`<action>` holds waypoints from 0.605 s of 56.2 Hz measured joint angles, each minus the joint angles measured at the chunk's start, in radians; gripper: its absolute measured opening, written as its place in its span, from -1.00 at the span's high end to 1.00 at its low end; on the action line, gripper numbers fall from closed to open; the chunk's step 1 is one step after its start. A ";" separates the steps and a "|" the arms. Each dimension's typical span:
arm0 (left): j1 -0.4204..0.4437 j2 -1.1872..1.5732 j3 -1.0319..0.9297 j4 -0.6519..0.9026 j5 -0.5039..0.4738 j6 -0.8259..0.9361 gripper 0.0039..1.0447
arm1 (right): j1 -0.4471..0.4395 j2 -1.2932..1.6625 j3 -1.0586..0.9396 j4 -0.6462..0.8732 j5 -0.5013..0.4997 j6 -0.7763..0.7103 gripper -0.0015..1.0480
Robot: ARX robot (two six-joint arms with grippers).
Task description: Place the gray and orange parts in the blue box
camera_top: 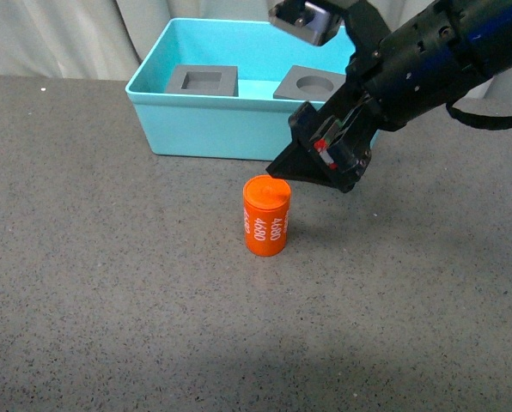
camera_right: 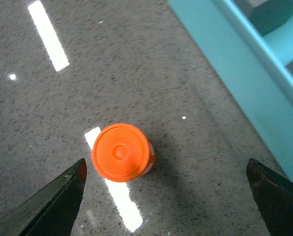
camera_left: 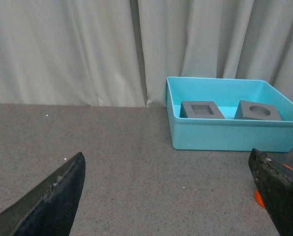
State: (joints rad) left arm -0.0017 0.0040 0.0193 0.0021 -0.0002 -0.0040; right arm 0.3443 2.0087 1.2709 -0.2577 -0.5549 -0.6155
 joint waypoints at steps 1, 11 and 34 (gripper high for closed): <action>0.000 0.000 0.000 0.000 0.000 0.000 -0.88 | 0.003 0.004 0.003 -0.003 -0.001 -0.008 -0.81; 0.000 0.000 0.000 0.000 0.000 0.000 -0.88 | 0.042 0.078 0.055 -0.058 -0.016 -0.087 -0.81; 0.000 0.000 0.000 0.000 0.000 0.000 -0.88 | 0.077 0.149 0.110 -0.106 0.043 -0.113 -0.70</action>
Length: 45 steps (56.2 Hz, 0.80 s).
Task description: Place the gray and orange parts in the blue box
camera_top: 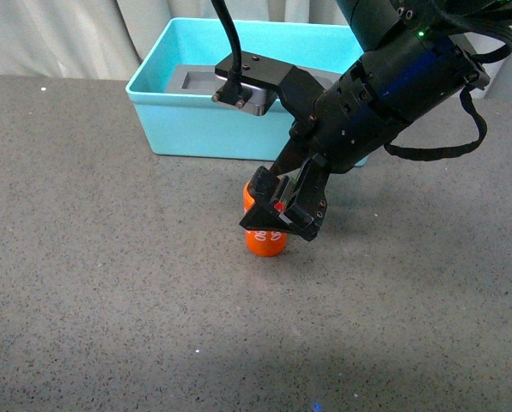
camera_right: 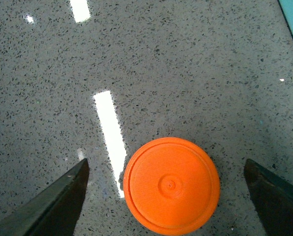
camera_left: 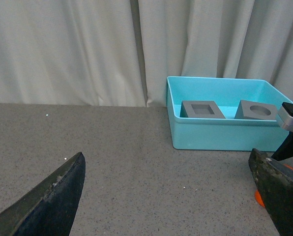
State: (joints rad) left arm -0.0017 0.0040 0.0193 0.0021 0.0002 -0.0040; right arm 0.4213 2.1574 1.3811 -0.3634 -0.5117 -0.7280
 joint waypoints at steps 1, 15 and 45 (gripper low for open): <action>0.000 0.000 0.000 0.000 0.000 0.000 -0.88 | 0.000 0.002 0.001 -0.003 0.000 0.002 -0.63; 0.000 0.000 0.000 0.000 0.000 0.000 -0.88 | 0.013 0.012 0.006 0.009 0.016 0.027 0.13; 0.000 0.000 0.000 0.000 0.000 0.000 -0.88 | -0.071 -0.157 0.078 0.319 -0.029 0.328 0.13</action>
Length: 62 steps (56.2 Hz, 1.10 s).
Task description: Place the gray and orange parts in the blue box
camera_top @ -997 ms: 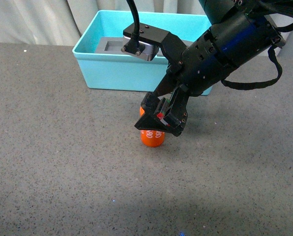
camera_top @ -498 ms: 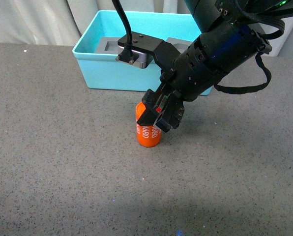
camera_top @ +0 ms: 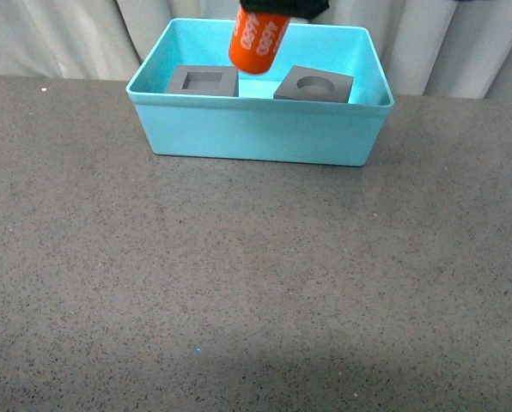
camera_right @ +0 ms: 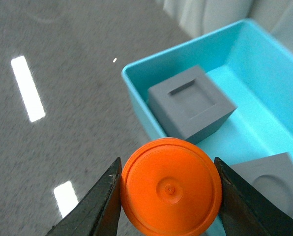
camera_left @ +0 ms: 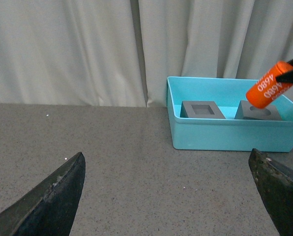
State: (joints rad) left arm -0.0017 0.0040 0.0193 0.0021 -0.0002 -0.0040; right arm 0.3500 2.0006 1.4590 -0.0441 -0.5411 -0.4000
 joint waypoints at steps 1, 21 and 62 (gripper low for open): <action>0.000 0.000 0.000 0.000 0.000 0.000 -0.88 | -0.002 0.003 0.006 0.006 0.003 0.004 0.13; 0.000 0.000 0.000 0.000 0.000 0.000 -0.88 | 0.024 0.282 0.321 -0.062 0.121 0.153 0.13; 0.000 0.000 0.000 0.000 0.000 0.000 -0.88 | 0.018 0.516 0.616 -0.227 0.196 0.191 0.13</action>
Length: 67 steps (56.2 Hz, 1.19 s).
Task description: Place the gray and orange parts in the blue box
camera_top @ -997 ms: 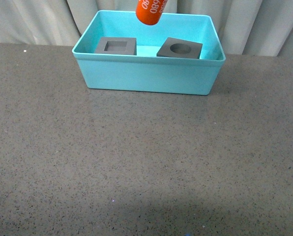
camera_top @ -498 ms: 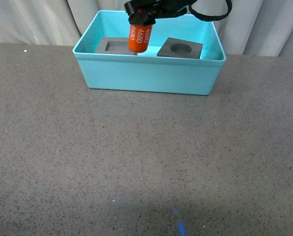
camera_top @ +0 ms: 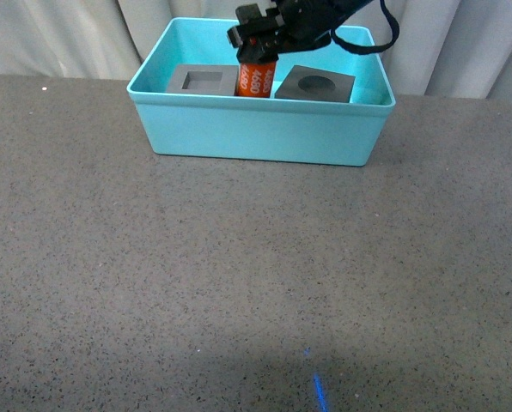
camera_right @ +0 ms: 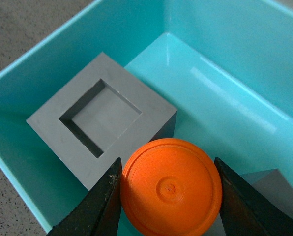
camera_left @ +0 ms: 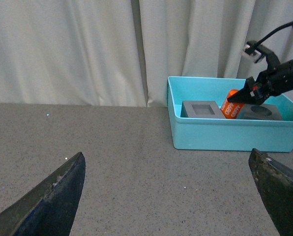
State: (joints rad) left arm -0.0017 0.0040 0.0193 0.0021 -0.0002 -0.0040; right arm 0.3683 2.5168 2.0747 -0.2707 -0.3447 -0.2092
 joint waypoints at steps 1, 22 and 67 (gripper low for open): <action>0.000 0.000 0.000 0.000 0.000 0.000 -0.88 | 0.000 0.010 0.005 -0.006 -0.001 0.000 0.13; 0.000 0.000 0.000 0.000 0.000 0.000 -0.88 | 0.006 0.077 0.120 -0.127 -0.003 -0.023 0.14; 0.000 0.000 0.000 0.000 0.000 0.000 -0.88 | -0.027 -0.280 -0.276 0.207 0.161 0.027 -0.81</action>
State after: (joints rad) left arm -0.0017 0.0040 0.0193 0.0021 -0.0002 -0.0040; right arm 0.3412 2.2372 1.7985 -0.0639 -0.1833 -0.1818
